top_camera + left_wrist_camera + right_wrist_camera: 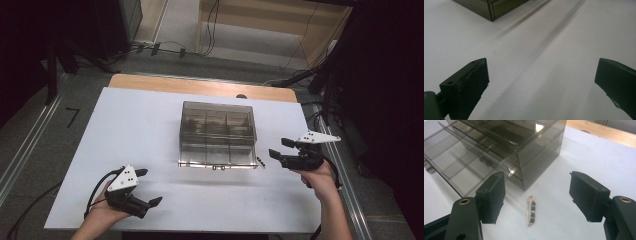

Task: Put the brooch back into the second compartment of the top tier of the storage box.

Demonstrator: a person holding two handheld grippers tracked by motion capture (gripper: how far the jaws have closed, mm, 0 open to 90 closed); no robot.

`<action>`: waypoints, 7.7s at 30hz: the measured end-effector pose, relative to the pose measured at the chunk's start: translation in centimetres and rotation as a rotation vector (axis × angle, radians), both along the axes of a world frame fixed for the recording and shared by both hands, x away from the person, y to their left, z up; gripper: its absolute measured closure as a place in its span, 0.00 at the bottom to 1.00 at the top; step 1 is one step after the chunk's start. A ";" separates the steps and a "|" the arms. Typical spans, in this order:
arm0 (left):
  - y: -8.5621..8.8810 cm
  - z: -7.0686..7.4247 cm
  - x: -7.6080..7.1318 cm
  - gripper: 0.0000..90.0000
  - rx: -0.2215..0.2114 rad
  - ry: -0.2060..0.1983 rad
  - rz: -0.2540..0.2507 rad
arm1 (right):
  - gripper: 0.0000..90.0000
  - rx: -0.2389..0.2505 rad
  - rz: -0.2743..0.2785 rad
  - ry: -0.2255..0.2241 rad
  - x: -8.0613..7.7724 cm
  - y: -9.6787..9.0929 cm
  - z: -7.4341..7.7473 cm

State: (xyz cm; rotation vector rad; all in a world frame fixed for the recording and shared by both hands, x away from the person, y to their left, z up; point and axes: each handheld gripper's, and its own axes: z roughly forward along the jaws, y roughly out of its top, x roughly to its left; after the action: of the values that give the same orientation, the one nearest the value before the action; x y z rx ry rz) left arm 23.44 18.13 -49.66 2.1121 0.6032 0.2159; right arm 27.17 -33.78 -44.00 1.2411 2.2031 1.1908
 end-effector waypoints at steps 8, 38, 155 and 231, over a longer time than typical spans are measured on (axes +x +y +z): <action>0.1 0.0 0.0 0.00 0.004 0.001 -0.007 | 0.31 -0.023 -0.016 0.033 0.7 -0.2 -1.1; 0.5 0.1 0.3 0.00 -0.009 0.005 0.015 | 0.65 -0.074 -0.023 0.137 2.5 0.1 -4.5; 0.6 0.0 0.0 0.00 0.006 0.001 0.000 | 0.91 -0.059 0.016 0.124 0.7 0.1 -2.0; 0.3 0.0 -0.1 0.00 0.003 -0.003 -0.008 | 0.91 -0.019 0.236 0.047 1.6 6.8 3.5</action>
State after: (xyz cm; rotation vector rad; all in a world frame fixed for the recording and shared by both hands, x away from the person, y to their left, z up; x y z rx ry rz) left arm 23.35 18.48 -49.63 2.1164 0.5931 0.2151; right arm 28.75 -27.01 -40.54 1.0326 2.4431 1.2341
